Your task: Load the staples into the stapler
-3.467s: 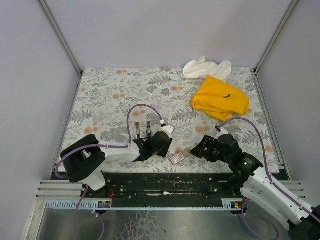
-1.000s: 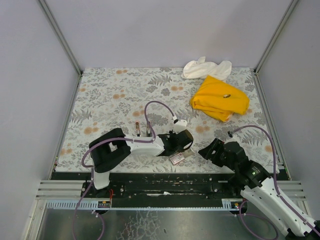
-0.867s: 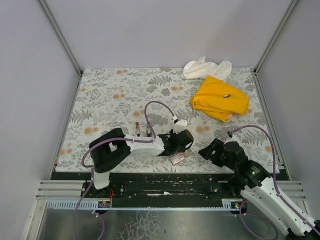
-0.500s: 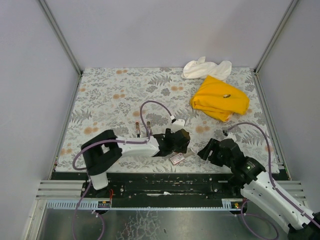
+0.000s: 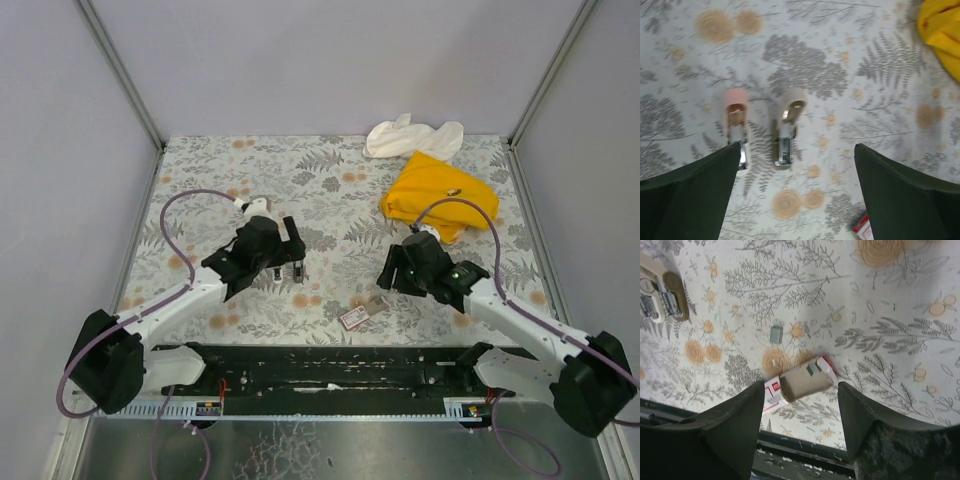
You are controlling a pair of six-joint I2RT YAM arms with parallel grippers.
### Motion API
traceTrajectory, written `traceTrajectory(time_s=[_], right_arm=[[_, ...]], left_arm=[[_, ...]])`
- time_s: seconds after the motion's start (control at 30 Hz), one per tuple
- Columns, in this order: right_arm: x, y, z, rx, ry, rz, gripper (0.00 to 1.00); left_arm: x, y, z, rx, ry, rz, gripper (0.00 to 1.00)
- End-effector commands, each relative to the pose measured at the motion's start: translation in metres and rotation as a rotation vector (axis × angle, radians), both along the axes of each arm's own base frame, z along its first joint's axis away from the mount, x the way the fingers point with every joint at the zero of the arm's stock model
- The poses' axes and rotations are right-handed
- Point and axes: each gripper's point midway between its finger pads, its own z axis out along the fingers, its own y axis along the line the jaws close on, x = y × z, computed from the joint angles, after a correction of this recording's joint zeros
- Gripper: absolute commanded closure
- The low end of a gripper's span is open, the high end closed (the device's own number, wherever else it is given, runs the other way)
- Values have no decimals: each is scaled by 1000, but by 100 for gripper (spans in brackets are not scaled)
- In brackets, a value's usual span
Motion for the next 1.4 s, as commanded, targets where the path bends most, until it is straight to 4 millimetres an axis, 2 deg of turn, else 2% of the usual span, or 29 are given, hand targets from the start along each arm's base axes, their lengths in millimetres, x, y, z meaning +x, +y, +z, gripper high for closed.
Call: traceTrajectory(time_s=[0.0, 0.07, 0.17, 0.33, 0.53, 0.7, 0.77, 0.93, 1.37], right_arm=[[30, 19, 15, -34, -44, -17, 34], [36, 28, 14, -60, -32, -16, 36], [43, 40, 7, -104, -11, -17, 38], [52, 59, -9, -172, 30, -8, 41], [55, 69, -29, -247, 78, -1, 44], [54, 75, -37, -258, 98, 6, 45], [51, 76, -49, -276, 124, 10, 46], [49, 80, -60, -289, 148, 25, 47], [44, 75, -72, -329, 175, 18, 59]], left_arm=[[-10, 29, -23, -15, 75, 0, 4], [-8, 41, -31, -46, 97, 27, 4], [-5, 49, -41, -98, 117, 49, 3], [2, 45, -50, -173, 116, 44, 2], [8, 44, -64, -144, 138, 40, 2], [7, 42, -72, -143, 149, 23, 2], [7, 38, -74, -151, 155, 6, 2], [9, 30, -77, -170, 159, -40, 2], [8, 17, -88, -195, 187, -101, 2]])
